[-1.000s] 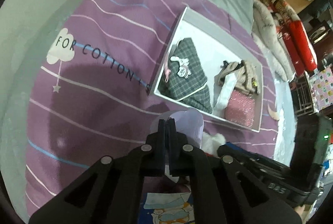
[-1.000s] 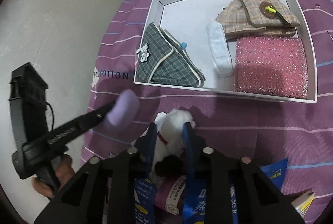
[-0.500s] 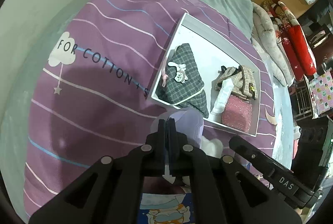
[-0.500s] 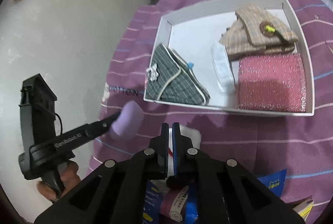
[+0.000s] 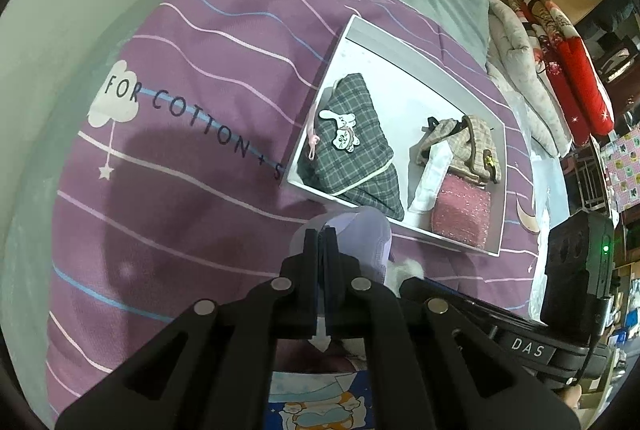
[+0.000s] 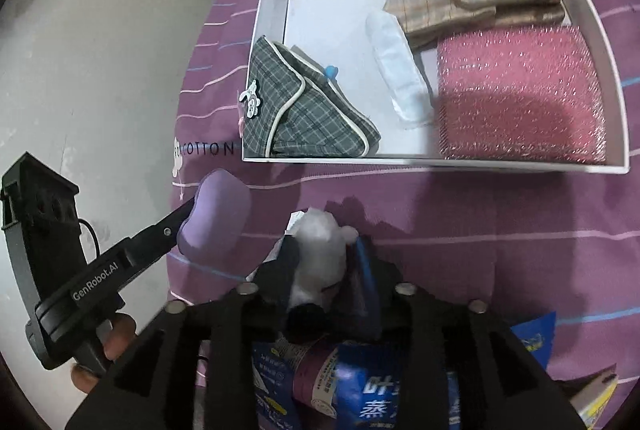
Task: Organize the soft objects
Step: 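Carry the white plush dog over the box with the right gripper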
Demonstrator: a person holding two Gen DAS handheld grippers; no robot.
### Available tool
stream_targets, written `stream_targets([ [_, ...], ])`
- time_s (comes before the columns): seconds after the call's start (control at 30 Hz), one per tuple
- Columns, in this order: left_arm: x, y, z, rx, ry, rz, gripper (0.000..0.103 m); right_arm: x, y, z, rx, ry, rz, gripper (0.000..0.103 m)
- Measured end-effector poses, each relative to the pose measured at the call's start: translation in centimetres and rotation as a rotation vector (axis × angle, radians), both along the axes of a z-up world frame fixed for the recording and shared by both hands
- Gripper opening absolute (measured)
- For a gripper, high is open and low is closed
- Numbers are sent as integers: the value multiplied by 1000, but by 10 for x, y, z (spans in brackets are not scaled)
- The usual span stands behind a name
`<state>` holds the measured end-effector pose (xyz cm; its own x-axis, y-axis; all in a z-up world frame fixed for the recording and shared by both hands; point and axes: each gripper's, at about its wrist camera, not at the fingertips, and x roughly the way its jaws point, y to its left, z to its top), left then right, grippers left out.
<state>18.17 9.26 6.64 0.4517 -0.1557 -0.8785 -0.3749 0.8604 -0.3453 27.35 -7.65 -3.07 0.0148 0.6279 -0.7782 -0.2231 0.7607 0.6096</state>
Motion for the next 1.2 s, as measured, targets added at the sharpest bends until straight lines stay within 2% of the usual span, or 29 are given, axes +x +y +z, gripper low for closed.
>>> stream_targets([
  [0.2,0,0,0,0,-9,2,3,-5,11,-6,10,20,72,37],
  [0.27,0,0,1,1,-15,-3,3,-6,15,-5,10,-8,63,29],
  [0.37,0,1,4,-8,-40,-8,3,-8,13,2,33,-46,48,26],
  [0.57,-1,-2,12,-4,-91,-5,3,-5,-9,24,107,-131,-52,26],
  [0.77,6,-12,14,11,-133,-13,3,3,-37,33,129,-145,-179,26],
  [0.9,11,-21,15,23,-157,-20,3,5,-55,41,165,-193,-272,26],
  [1.03,15,-29,16,56,-199,-15,3,5,-70,47,146,-246,-354,26],
  [1.2,22,-37,15,21,-247,-24,3,9,-77,51,83,-323,-426,26],
])
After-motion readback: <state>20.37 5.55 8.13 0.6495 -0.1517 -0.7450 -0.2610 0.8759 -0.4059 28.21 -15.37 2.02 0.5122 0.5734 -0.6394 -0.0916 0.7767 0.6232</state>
